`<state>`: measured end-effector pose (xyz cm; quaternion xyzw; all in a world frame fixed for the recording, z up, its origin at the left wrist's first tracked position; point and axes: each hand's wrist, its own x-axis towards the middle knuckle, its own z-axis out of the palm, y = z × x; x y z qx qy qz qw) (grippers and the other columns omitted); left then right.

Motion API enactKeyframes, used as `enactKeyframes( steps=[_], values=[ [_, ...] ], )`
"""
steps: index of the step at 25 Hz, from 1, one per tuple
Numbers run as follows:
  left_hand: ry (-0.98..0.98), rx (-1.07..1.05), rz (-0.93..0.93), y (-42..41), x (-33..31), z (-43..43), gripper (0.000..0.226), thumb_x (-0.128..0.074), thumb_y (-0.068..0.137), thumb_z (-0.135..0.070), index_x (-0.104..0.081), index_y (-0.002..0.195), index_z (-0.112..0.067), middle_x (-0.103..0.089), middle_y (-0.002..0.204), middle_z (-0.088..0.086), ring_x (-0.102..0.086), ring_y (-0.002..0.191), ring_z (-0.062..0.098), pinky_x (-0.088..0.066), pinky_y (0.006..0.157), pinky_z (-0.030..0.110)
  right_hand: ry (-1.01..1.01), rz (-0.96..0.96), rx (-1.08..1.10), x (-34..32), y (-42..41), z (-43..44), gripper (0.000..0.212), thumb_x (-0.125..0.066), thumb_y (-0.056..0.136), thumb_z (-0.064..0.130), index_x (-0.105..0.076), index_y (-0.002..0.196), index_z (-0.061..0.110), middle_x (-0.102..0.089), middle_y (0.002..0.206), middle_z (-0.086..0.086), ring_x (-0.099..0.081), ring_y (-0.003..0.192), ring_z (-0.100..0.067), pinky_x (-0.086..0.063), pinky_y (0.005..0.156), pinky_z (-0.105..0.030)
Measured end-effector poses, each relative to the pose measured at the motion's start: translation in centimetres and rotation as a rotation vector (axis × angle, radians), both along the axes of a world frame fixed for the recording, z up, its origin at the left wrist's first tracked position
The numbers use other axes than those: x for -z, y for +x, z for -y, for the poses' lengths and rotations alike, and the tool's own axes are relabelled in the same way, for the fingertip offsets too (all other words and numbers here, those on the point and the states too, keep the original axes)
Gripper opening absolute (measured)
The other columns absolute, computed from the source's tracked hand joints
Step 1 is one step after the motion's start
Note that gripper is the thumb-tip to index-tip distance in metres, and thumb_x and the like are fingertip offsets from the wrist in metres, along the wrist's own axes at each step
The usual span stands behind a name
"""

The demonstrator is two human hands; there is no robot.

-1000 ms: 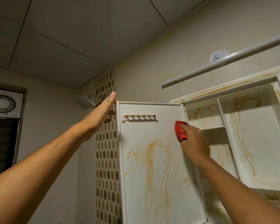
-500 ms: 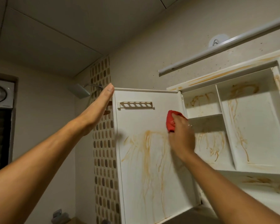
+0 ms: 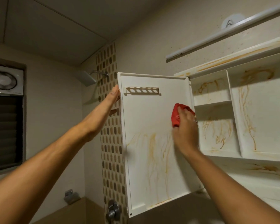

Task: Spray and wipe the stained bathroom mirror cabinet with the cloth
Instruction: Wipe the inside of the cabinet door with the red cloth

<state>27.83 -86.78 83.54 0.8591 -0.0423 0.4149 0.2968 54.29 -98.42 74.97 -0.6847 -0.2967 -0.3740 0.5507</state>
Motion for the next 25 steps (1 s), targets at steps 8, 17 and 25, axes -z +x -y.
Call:
enactKeyframes(
  steps=[8,17,25],
  values=[
    [-0.034,-0.014,-0.02,-0.3,2.6,-0.2,0.046,-0.019,0.09,-0.083,-0.027,0.135,-0.075,-0.036,0.135,-0.056,-0.034,0.133,-0.025,-0.028,0.111,0.025,-0.328,0.696,-0.092,4.5,-1.9,-0.6,0.071,-0.065,0.087,0.013,-0.049,0.156,0.018,-0.048,0.158,-0.01,-0.04,0.147,-0.032,-0.035,0.122,-0.054],
    [-0.117,0.0,-0.028,-0.3,4.2,0.2,0.066,-0.015,0.095,-0.072,-0.017,0.158,-0.052,-0.029,0.151,-0.043,-0.029,0.144,-0.015,-0.025,0.118,0.031,-0.254,0.571,-0.133,9.3,-10.1,-5.6,0.088,-0.066,0.092,0.025,-0.019,0.167,0.034,-0.024,0.171,0.003,-0.015,0.161,-0.024,-0.032,0.124,-0.057],
    [-0.165,-0.026,-0.117,-1.6,6.4,0.5,0.073,-0.013,0.098,-0.074,-0.009,0.163,-0.04,-0.022,0.166,-0.025,-0.028,0.147,-0.01,-0.022,0.123,0.031,-0.019,-0.095,0.003,7.4,-2.0,0.0,0.079,-0.064,0.093,0.004,-0.036,0.163,0.028,-0.033,0.167,-0.002,-0.031,0.152,-0.032,-0.039,0.118,-0.057]
  ],
)
